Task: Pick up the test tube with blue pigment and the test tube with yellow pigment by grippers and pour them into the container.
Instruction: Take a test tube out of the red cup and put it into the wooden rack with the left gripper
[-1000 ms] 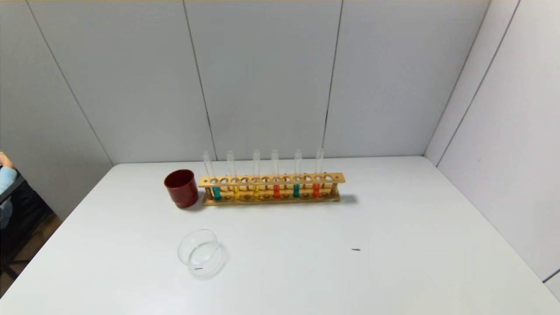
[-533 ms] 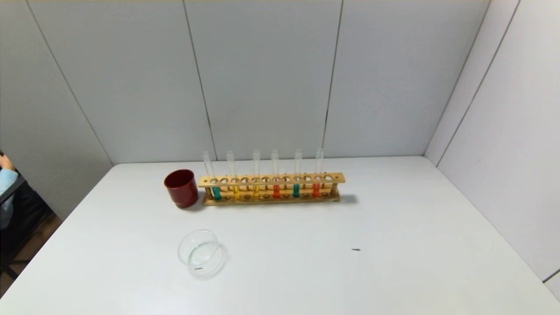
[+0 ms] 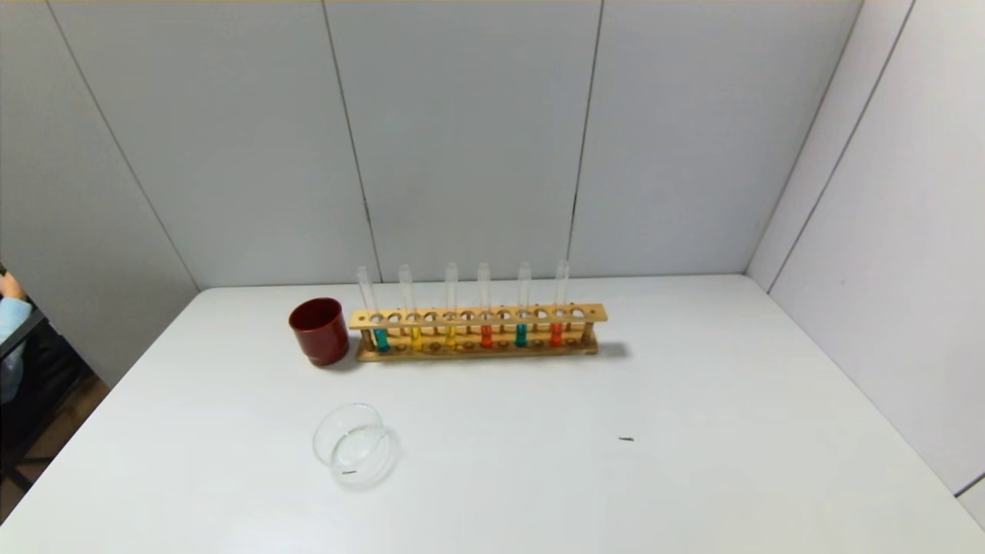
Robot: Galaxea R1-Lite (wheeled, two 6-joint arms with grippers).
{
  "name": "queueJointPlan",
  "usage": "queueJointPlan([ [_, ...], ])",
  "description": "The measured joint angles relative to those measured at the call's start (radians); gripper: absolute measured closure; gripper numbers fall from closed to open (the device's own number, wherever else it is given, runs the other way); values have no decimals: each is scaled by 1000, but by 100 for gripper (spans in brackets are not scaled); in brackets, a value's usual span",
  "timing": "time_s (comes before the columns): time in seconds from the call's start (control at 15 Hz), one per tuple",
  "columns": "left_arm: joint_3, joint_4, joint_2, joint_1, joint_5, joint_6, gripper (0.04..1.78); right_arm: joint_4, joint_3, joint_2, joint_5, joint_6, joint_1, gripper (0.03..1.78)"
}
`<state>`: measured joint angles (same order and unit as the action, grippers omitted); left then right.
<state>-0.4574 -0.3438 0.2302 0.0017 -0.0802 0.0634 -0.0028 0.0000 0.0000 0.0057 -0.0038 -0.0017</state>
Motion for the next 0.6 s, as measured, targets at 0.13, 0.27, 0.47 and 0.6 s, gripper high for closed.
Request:
queueJointPlan([
  [0.13,-138,25,195,-1,-28,4,7,0,0,0,0,0,0,6],
  [0.27,-267,77,406,-2,-68,7,7,0,0,0,0,0,0,6],
  [0.47,-437,206,737,-15,-127,11,7,0,0,0,0,0,0,6],
  [0.6,-500,316,922,-35,-144,10,7,0,0,0,0,0,0,6],
])
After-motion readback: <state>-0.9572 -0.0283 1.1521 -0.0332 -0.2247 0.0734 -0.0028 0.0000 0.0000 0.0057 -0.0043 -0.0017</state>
